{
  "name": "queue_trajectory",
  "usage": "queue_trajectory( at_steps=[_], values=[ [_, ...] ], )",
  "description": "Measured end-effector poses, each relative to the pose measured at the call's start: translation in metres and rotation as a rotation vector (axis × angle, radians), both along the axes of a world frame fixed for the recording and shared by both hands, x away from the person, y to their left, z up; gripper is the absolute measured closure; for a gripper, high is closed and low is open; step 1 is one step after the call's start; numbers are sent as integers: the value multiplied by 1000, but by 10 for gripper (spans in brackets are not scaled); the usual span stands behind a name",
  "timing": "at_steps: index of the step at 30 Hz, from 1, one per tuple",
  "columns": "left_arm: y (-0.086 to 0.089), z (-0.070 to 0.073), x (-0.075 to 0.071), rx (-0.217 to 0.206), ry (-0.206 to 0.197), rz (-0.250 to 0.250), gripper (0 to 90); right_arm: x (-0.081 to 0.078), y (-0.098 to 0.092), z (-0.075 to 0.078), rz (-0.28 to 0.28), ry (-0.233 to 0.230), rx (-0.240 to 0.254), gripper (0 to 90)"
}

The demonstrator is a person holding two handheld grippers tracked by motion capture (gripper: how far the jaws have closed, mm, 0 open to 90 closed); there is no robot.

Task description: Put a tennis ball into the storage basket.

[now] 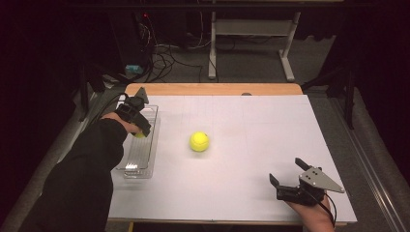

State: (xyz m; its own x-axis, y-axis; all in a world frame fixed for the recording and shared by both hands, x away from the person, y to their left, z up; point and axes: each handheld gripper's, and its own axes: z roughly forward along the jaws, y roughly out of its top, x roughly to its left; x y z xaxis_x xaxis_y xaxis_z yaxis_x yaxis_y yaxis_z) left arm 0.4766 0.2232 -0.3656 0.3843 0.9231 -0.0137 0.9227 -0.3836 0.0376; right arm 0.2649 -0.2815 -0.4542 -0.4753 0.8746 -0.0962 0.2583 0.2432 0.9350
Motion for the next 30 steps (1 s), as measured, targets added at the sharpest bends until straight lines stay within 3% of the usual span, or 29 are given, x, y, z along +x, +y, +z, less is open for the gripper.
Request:
queue_trajectory(
  at_steps=[5,13,14,16,23,30],
  values=[
    [2,-6,1,9,5,-2,262,0,0,-1,-2,7,-1,0],
    [0,-2,-1,-4,-18,-13,255,0,1,-1,2,6,-4,0],
    [0,1,-2,-13,-17,-13,60,0,1,-1,1,4,-5,0],
    [-1,7,-4,-30,-23,-27,5,0,1,-1,0,5,-3,0],
    [-10,19,-13,-43,-33,-65,5,0,1,-1,2,3,-6,0],
    [-25,22,-23,-39,-37,-109,5,0,2,-1,3,4,-6,0]
  ],
)
